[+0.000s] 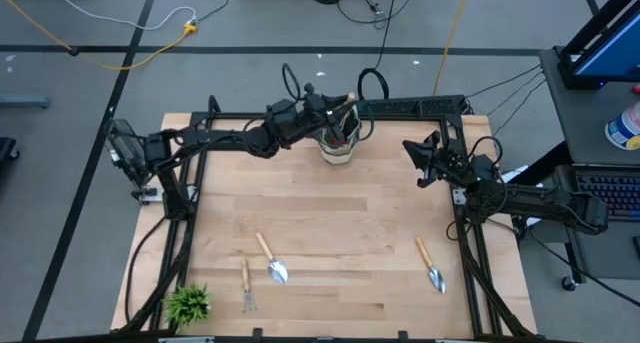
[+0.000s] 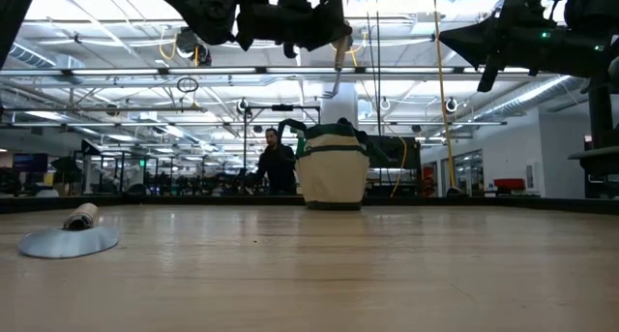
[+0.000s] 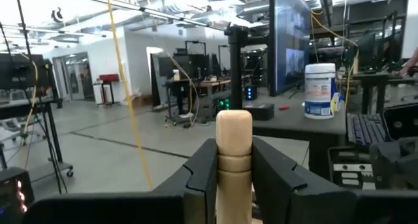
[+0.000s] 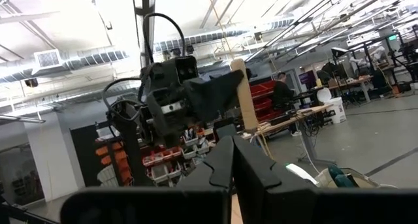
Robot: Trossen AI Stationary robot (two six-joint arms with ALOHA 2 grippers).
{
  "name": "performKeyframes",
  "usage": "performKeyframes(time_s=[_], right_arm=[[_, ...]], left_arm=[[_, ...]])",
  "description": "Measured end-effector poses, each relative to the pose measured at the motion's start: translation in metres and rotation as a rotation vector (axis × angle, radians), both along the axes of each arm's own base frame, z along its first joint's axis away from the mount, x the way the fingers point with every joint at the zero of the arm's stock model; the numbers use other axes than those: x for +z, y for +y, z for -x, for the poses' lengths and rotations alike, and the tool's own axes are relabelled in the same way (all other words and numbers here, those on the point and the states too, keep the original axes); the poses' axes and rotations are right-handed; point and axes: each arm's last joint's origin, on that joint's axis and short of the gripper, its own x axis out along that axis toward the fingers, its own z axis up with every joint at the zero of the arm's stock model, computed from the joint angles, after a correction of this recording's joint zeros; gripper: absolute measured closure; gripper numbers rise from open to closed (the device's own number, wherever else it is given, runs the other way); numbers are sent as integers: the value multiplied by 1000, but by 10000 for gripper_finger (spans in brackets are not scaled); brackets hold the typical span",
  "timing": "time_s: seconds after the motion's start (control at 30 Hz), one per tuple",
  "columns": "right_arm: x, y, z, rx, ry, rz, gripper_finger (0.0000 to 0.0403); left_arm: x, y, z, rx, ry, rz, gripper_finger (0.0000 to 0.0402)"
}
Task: Pick & Place Garden tools in Gardening bag
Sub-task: Put the top hand rake into the gardening bag
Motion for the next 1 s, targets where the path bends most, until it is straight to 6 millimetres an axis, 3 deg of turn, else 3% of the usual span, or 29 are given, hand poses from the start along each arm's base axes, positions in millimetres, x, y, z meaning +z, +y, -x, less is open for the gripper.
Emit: performKeyframes(time_s=[0.27, 0.63, 0.8, 1.0], right_arm=[[0, 0, 0, 0, 0, 1, 403], [0, 0, 0, 2, 1, 1, 403], [0, 0, 0, 2, 1, 1, 403], [0, 0, 0, 3, -1, -5, 403]], left_arm=[[-12, 14, 4, 16, 59, 151, 324], [-30, 16, 9, 25, 80, 180, 323], [-37, 18, 16, 54, 14, 193, 322], [-51, 19, 9, 44, -49, 205, 322]])
